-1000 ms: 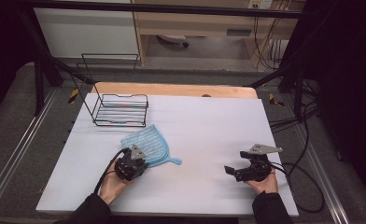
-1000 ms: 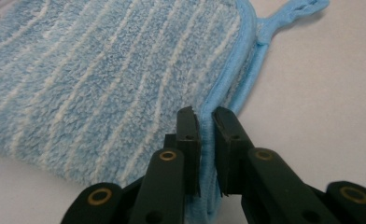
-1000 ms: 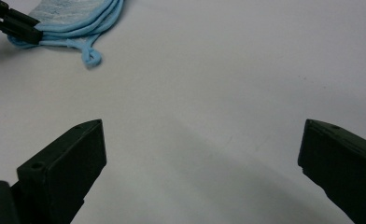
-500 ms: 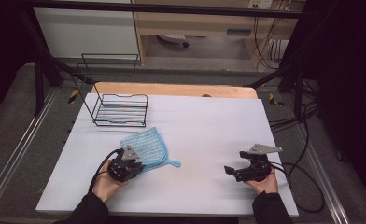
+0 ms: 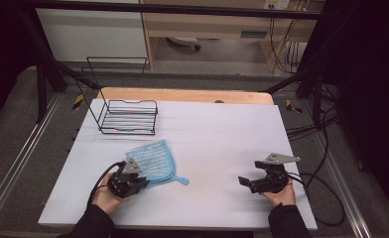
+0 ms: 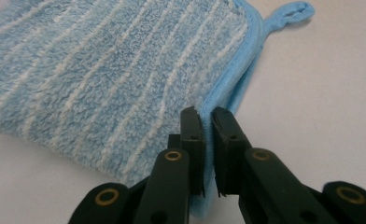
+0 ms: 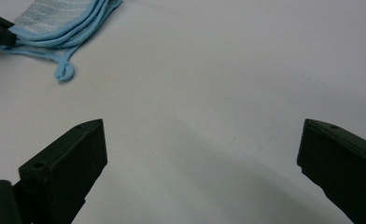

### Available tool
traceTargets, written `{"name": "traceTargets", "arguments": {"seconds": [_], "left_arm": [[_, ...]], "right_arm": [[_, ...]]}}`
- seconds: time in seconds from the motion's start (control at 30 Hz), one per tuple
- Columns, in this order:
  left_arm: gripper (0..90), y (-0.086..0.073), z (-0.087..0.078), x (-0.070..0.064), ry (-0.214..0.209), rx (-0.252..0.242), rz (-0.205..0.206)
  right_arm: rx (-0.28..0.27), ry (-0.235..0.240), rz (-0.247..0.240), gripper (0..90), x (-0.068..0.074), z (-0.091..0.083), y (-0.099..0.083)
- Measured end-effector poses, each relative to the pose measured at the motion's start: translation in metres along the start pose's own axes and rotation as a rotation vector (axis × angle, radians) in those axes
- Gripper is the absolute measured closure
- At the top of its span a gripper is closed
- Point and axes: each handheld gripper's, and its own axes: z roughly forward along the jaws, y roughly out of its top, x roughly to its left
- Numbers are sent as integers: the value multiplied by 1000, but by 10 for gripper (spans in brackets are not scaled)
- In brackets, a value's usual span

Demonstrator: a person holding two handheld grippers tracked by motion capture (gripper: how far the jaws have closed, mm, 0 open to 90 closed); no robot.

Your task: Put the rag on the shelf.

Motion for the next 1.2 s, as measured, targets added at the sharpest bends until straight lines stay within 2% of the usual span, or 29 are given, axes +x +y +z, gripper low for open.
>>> {"name": "traceTargets", "arguments": {"seconds": [0.37,0.73,1.2], "left_arm": [[834,-18,-17,5,-24,13,3],[827,-25,-26,9,-13,36,20],[801,-32,-33,16,-14,40,8]], "right_arm": [[0,0,0,22,0,1,0],[2,0,-3,22,0,1,-1],[7,1,-1,22,1,2,-1]]}}
